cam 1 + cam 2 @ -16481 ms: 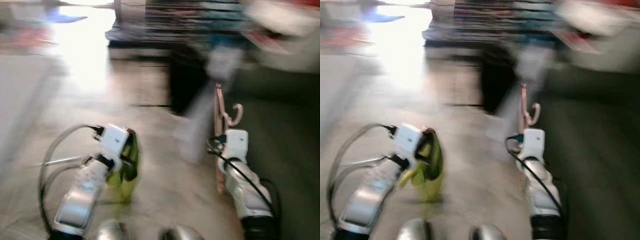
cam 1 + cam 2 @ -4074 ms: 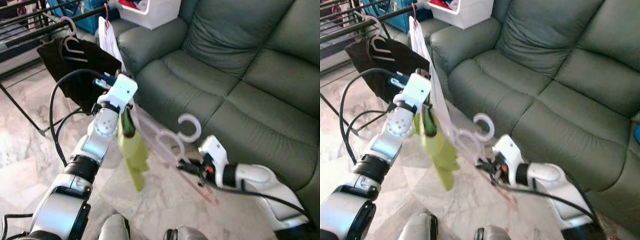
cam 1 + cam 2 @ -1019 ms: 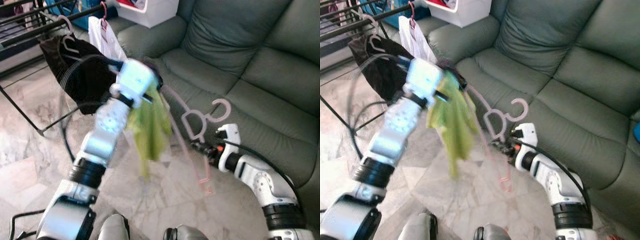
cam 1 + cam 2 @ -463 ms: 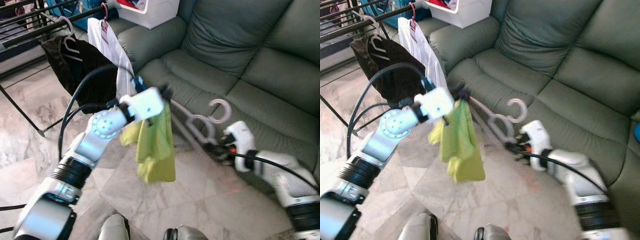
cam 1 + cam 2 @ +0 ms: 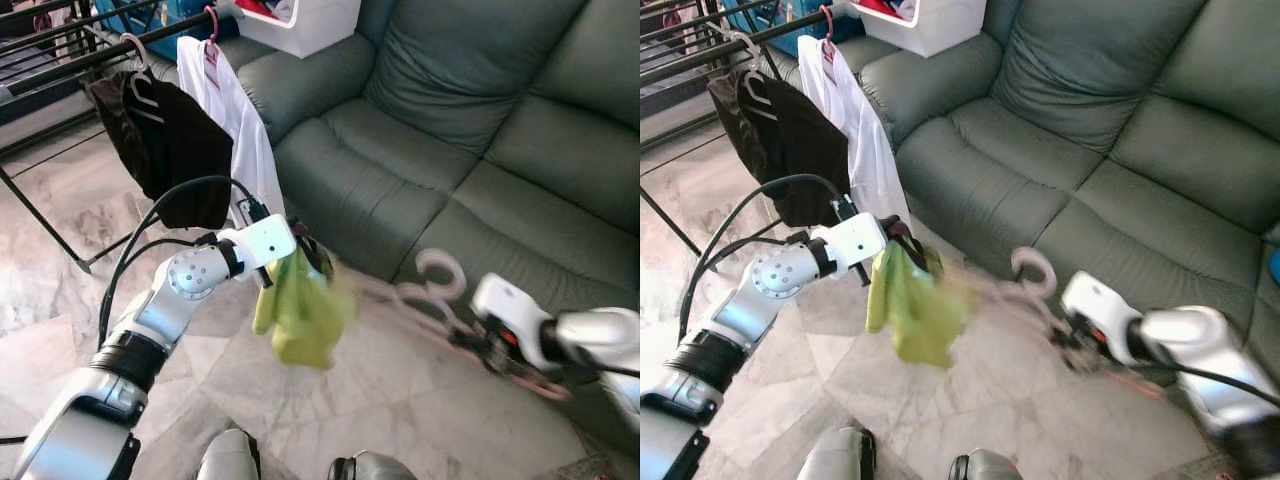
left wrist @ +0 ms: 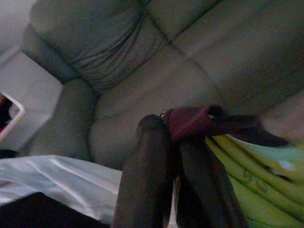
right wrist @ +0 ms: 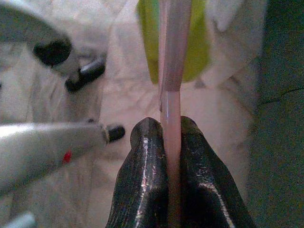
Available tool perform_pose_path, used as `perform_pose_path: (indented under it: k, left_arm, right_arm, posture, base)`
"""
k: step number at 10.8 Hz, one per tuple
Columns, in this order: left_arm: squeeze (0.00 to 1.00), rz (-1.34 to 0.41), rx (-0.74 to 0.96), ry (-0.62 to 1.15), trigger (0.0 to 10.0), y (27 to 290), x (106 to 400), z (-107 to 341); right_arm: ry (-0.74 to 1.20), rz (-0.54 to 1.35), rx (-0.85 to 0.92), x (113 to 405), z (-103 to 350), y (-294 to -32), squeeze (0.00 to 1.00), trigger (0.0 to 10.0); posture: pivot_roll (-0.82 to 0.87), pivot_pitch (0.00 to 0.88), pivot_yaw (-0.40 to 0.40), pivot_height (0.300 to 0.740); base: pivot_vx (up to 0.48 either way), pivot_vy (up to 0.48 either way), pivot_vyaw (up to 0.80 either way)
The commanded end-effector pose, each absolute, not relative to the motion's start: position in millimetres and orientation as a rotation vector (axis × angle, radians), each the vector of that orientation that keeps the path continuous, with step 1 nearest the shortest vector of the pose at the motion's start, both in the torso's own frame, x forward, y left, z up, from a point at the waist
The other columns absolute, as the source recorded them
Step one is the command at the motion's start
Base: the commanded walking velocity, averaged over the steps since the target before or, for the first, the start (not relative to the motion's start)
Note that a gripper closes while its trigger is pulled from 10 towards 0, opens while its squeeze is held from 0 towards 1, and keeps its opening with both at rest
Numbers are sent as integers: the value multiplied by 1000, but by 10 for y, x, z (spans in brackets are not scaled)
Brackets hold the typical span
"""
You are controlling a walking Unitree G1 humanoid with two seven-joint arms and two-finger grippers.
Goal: Hang hanger
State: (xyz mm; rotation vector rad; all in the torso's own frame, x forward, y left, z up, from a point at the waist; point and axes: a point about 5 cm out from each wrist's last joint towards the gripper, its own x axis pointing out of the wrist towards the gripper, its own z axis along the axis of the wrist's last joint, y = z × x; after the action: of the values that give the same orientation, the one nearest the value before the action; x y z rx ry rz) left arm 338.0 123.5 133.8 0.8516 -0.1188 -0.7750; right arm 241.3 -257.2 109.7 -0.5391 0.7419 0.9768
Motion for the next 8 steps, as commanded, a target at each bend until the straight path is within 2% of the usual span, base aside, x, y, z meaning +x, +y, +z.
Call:
perform_pose_path:
  k: [1, 5, 8]
  left_arm:
    - [0, -715, 920, -175, 10000, 1259, 3462, 1470]
    - [0, -738, 845, -290, 10000, 1140, 3472, 1698]
    - [0, -699, 820, -289, 10000, 1172, 3456, 1710]
  right_arm:
    - [751, 1016, -578, 2391, 1164, -2602, 0, 10000]
    - [751, 978, -498, 2389, 1053, -2599, 0, 10000]
    - [742, 827, -575, 2515, 938, -2684, 0, 10000]
  posture:
    - [-48, 67, -63, 740]
    - [-45, 70, -54, 740]
    - [-39, 70, -57, 740]
  base:
    - [0, 0, 0]
    - [0, 0, 0]
    - [0, 0, 0]
